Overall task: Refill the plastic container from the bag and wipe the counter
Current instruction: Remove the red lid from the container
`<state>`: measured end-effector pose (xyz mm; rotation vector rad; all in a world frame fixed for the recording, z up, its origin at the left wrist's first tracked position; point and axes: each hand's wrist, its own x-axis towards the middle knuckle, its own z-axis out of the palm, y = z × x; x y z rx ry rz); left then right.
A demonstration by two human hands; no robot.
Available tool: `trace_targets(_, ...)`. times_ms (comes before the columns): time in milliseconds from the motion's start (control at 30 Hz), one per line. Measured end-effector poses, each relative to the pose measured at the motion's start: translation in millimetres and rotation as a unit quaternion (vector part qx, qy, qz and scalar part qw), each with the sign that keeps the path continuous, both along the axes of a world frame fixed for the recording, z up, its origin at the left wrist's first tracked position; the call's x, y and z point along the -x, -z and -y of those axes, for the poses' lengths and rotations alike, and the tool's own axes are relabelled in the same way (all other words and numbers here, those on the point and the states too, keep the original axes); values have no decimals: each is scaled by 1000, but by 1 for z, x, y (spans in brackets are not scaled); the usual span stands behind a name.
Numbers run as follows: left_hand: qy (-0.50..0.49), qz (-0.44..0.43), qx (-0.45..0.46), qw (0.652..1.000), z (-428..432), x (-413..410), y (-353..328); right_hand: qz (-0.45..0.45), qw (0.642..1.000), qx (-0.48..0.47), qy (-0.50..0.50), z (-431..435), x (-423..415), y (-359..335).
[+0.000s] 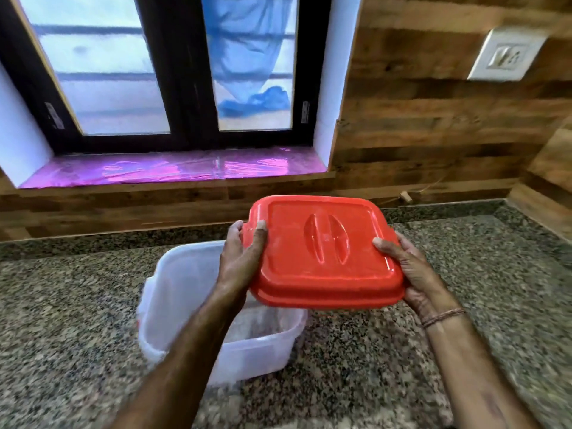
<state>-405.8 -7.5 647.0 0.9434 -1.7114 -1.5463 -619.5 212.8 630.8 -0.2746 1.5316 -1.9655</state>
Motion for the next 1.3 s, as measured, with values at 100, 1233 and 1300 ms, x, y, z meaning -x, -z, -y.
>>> trace_targets(100, 19, 57, -2, 998, -27, 43, 26, 3, 999, 10, 34, -38, 45, 15)
trace_targets(1233, -91, 405, 219, 883, -84, 97, 65, -222, 866, -441, -70, -57, 103, 231)
trace_targets(1300, -90, 404, 217, 884, -84, 97, 66, -224, 860, -452, -71, -57, 104, 228)
